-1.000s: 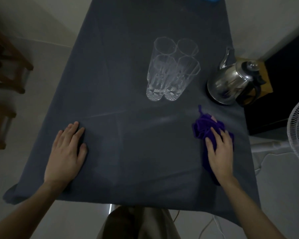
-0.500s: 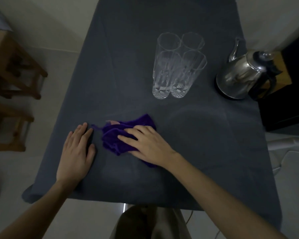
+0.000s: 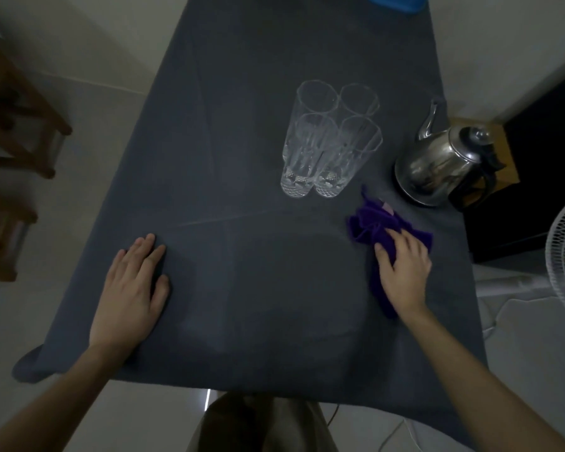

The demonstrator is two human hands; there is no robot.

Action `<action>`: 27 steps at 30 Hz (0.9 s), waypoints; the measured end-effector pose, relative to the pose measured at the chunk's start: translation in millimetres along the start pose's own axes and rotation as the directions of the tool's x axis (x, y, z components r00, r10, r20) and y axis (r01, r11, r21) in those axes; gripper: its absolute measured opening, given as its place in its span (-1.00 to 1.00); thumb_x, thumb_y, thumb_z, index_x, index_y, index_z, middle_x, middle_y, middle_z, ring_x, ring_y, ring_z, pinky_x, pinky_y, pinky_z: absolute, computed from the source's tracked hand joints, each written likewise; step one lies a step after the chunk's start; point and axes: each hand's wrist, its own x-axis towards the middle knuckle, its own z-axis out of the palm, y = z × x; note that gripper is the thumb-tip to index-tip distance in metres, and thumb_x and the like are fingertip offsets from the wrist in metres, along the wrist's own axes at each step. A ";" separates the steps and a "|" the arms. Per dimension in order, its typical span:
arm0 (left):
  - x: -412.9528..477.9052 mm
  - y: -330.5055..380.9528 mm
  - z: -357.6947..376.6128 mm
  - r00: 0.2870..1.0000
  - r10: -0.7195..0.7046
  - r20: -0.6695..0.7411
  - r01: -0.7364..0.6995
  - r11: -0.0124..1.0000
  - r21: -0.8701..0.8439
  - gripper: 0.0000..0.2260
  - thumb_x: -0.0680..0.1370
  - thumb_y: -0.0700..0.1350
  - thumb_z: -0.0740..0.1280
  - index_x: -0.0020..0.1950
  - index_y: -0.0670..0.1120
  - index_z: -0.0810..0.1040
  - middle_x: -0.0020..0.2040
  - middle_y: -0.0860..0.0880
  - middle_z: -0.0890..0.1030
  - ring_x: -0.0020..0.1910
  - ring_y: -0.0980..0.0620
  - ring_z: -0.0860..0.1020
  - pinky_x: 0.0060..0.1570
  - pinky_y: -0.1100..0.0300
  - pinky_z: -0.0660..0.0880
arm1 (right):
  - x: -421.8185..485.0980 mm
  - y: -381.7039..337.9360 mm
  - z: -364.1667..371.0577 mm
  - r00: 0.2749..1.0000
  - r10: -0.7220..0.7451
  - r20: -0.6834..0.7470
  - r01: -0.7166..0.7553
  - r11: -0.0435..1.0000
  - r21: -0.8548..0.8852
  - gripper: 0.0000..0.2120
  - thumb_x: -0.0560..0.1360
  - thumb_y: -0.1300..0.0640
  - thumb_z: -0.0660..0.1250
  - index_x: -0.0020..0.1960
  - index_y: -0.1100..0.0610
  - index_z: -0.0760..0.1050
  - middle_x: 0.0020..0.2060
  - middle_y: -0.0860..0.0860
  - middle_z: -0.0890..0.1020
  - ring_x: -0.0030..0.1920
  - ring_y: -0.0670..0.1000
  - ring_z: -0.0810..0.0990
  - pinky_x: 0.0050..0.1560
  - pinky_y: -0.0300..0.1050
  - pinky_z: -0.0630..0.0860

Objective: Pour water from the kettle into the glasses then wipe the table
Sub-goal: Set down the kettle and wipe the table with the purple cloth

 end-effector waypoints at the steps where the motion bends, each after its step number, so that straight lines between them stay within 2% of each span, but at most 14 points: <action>1: -0.1 0.1 0.0 1.000 -0.001 -0.003 0.001 1.000 -0.002 -0.49 0.59 0.07 0.01 0.46 -0.15 0.30 0.53 -0.12 0.23 0.53 -0.05 0.15 0.53 0.04 -0.03 | -2.4 -7.8 2.9 1.000 0.024 -0.018 -0.024 1.000 0.007 -0.55 0.55 -0.07 0.17 0.31 0.16 0.48 0.30 0.15 0.53 0.31 0.24 0.40 0.27 0.17 0.32; 3: -0.3 0.5 -0.1 1.000 -0.004 -0.005 0.004 1.000 -0.010 -0.50 0.59 0.06 0.02 0.46 -0.15 0.30 0.53 -0.12 0.23 0.53 -0.06 0.15 0.53 0.03 -0.03 | -8.2 -24.7 7.4 0.998 0.056 -0.032 -0.055 0.998 0.014 -0.53 0.55 -0.11 0.11 0.29 0.15 0.50 0.26 0.16 0.54 0.25 0.25 0.42 0.21 0.17 0.36; 5: -0.1 0.2 -0.1 1.000 -0.004 -0.007 0.004 1.000 -0.009 -0.50 0.59 0.06 0.02 0.46 -0.15 0.30 0.53 -0.12 0.23 0.53 -0.06 0.16 0.53 0.04 -0.03 | -20.4 -47.7 14.0 1.000 0.014 -0.011 -0.014 1.000 0.019 -0.51 0.55 -0.14 0.09 0.25 0.15 0.52 0.20 0.18 0.55 0.18 0.27 0.47 0.13 0.17 0.41; 8: 0.1 0.7 -0.5 1.000 0.000 -0.016 0.000 1.000 -0.005 -0.51 0.59 0.05 0.03 0.45 -0.16 0.31 0.53 -0.12 0.23 0.52 -0.07 0.16 0.53 0.05 -0.04 | -55.4 -94.0 27.6 0.982 -0.186 0.034 0.185 0.983 0.017 -0.57 0.54 -0.13 0.15 0.21 0.10 0.56 0.10 0.16 0.59 0.05 0.24 0.54 0.03 0.13 0.47; 10: -0.5 0.6 -0.3 1.000 0.001 -0.018 -0.001 1.000 -0.006 -0.51 0.59 0.05 0.03 0.46 -0.15 0.30 0.53 -0.12 0.23 0.53 -0.07 0.15 0.53 0.06 -0.05 | -86.7 -127.1 37.2 0.941 -0.324 0.095 0.320 0.946 0.054 -0.59 0.52 -0.14 0.19 0.23 0.05 0.55 0.08 0.13 0.59 0.02 0.19 0.55 0.00 0.10 0.49; 12: -1.3 0.2 -0.1 1.000 0.002 -0.018 -0.002 1.000 -0.007 -0.50 0.59 0.07 0.03 0.46 -0.14 0.29 0.53 -0.12 0.23 0.53 -0.06 0.15 0.53 0.04 -0.03 | -119.6 -157.1 45.2 0.862 -0.487 0.139 0.475 0.873 0.113 -0.59 0.49 -0.13 0.21 0.27 0.00 0.52 0.06 0.11 0.58 -0.02 0.16 0.55 -0.04 0.08 0.51; 14: -1.2 0.7 0.0 1.000 0.002 -0.013 -0.002 1.000 -0.006 -0.49 0.59 0.08 0.02 0.47 -0.13 0.27 0.53 -0.11 0.22 0.53 -0.05 0.13 0.53 0.03 -0.02 | -145.0 -175.1 51.3 0.718 -0.671 0.186 0.661 0.740 0.121 -0.60 0.51 -0.06 0.20 0.32 -0.01 0.45 0.06 0.11 0.57 0.00 0.14 0.55 -0.07 0.08 0.52; 16: -1.7 1.5 -0.3 1.000 -0.005 -0.007 0.005 1.000 -0.002 -0.49 0.59 0.09 0.01 0.48 -0.12 0.25 0.54 -0.11 0.21 0.54 -0.04 0.12 0.53 0.01 -0.02 | -155.2 -176.8 52.3 0.591 -0.766 0.251 0.762 0.633 0.135 -0.61 0.56 0.02 0.15 0.38 0.01 0.36 0.11 0.13 0.55 0.07 0.14 0.53 -0.02 0.09 0.50; 19: -1.9 2.5 -0.3 1.000 -0.001 -0.018 0.001 1.000 -0.012 -0.47 0.59 0.11 -0.01 0.48 -0.12 0.26 0.53 -0.11 0.22 0.53 -0.05 0.13 0.53 0.01 -0.01 | -147.7 -150.4 44.5 0.533 -0.803 0.267 0.818 0.570 0.083 -0.62 0.58 0.12 0.14 0.39 0.03 0.32 0.16 0.14 0.53 0.09 0.13 0.52 0.02 0.07 0.51; 20: -2.0 2.3 -0.1 1.000 -0.001 -0.021 0.001 1.000 -0.012 -0.47 0.59 0.11 -0.01 0.48 -0.13 0.27 0.53 -0.12 0.22 0.53 -0.06 0.13 0.53 0.01 -0.01 | -144.6 -135.0 40.9 0.535 -0.810 0.242 0.826 0.562 0.055 -0.62 0.56 0.13 0.18 0.37 0.03 0.36 0.15 0.12 0.55 0.07 0.12 0.53 0.00 0.04 0.52; 22: -2.0 2.4 0.5 1.000 0.003 -0.024 -0.003 1.000 -0.005 -0.48 0.59 0.10 -0.01 0.47 -0.14 0.28 0.53 -0.12 0.23 0.53 -0.06 0.14 0.53 0.04 -0.04 | -137.0 -95.6 31.3 0.594 -0.788 0.163 0.798 0.603 0.008 -0.63 0.49 0.09 0.25 0.29 0.00 0.48 0.08 0.08 0.60 0.01 0.10 0.57 -0.06 0.01 0.53; 25: -1.8 2.5 1.0 1.000 0.005 -0.029 -0.005 1.000 -0.004 -0.49 0.59 0.09 -0.01 0.47 -0.14 0.28 0.53 -0.13 0.24 0.53 -0.07 0.13 0.53 0.08 -0.06 | -118.0 -23.6 8.9 0.741 -0.662 0.114 0.672 0.730 -0.123 -0.59 0.40 -0.02 0.21 0.24 -0.04 0.47 0.03 0.06 0.59 -0.04 0.09 0.54 -0.08 -0.03 0.46; 27: -2.0 2.7 1.3 0.999 0.005 -0.035 -0.005 1.000 -0.002 -0.49 0.59 0.09 -0.01 0.46 -0.15 0.29 0.52 -0.14 0.24 0.53 -0.08 0.14 0.53 0.07 -0.06 | -104.7 27.7 -10.7 0.858 -0.501 0.114 0.513 0.839 -0.180 -0.60 0.45 -0.04 0.19 0.27 0.00 0.42 0.04 0.12 0.59 -0.05 0.18 0.58 -0.08 0.02 0.50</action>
